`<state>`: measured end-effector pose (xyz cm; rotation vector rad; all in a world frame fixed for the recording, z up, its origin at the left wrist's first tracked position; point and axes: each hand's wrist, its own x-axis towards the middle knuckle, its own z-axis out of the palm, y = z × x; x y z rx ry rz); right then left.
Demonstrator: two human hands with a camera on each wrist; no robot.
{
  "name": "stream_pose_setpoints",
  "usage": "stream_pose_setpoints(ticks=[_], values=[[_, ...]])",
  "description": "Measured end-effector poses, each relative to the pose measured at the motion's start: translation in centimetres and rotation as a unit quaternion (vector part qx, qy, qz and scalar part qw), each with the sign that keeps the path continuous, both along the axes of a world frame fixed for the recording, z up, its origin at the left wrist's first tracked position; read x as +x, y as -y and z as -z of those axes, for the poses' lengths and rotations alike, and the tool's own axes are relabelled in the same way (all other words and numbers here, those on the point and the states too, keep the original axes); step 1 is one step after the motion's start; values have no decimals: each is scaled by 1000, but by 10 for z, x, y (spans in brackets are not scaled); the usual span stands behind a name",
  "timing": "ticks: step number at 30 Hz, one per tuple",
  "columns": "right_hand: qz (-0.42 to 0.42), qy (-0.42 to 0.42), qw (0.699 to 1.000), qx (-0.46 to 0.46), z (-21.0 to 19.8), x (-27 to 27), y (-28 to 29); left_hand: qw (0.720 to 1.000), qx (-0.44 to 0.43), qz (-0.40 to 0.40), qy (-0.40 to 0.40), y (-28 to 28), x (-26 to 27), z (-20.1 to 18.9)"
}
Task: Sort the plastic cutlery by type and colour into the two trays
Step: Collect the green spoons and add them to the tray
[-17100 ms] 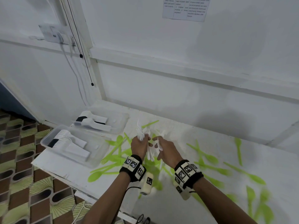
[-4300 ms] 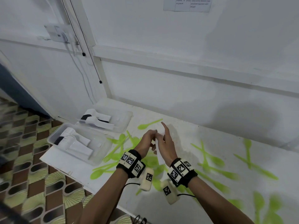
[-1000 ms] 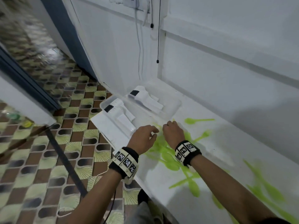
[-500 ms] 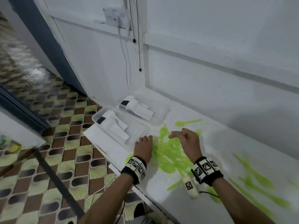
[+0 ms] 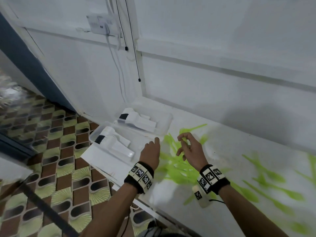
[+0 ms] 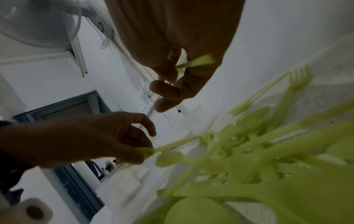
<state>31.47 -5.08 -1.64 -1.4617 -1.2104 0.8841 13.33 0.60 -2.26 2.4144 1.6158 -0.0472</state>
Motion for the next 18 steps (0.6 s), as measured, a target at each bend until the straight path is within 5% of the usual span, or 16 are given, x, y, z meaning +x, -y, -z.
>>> stream_pose_setpoints(ticks=[7, 10, 13, 18], values=[[-29, 169, 983, 64, 13, -9, -11, 997, 50, 11, 58, -26, -17, -29], [-54, 251, 965, 59, 10, -22, -17, 975, 14, 48, 216, -35, -20, -39], [-47, 286, 955, 68, 9, -29, -23, 921, -55, 14, 386, -37, -20, -45], [-59, 108, 992, 27, -3, -36, -20, 769, -184, -44, 610, -27, -8, -43]])
